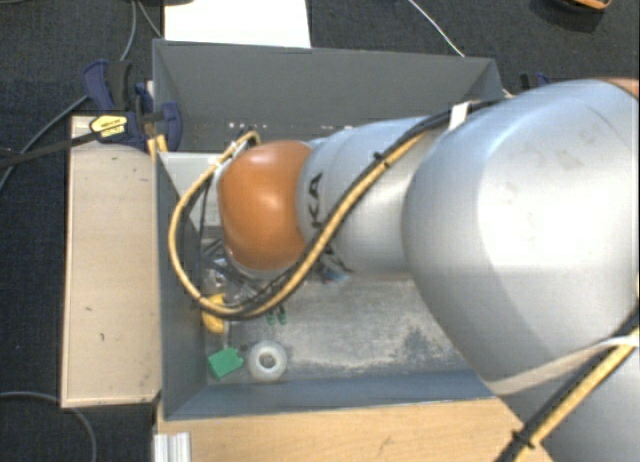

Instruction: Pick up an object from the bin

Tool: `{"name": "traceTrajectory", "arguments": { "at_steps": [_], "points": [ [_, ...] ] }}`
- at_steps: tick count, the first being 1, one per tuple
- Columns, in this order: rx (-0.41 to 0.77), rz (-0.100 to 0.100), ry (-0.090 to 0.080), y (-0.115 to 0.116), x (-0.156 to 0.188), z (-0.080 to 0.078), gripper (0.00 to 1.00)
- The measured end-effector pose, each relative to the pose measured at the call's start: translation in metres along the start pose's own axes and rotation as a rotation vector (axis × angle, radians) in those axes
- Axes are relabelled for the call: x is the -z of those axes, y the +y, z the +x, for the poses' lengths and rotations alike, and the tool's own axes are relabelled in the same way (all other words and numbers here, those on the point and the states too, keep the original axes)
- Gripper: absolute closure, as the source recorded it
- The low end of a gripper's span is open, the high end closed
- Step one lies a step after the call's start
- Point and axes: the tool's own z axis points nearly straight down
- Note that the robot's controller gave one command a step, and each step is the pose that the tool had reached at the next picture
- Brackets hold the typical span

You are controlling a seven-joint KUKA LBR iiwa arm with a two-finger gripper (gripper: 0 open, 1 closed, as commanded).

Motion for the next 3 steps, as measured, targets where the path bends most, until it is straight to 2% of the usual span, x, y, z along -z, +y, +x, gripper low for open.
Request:
{"name": "traceTrajectory", "arguments": {
  "at_steps": [1, 2, 3],
  "points": [
    [0.0, 0.0, 0.0, 0.0, 0.0, 0.0, 1.0],
    [-0.001, 0.002, 0.009, 0.0, 0.008, 0.003, 1.0],
    [-0.002, 0.002, 0.009, 0.0, 0.041, 0.002, 1.0]
  ]
}}
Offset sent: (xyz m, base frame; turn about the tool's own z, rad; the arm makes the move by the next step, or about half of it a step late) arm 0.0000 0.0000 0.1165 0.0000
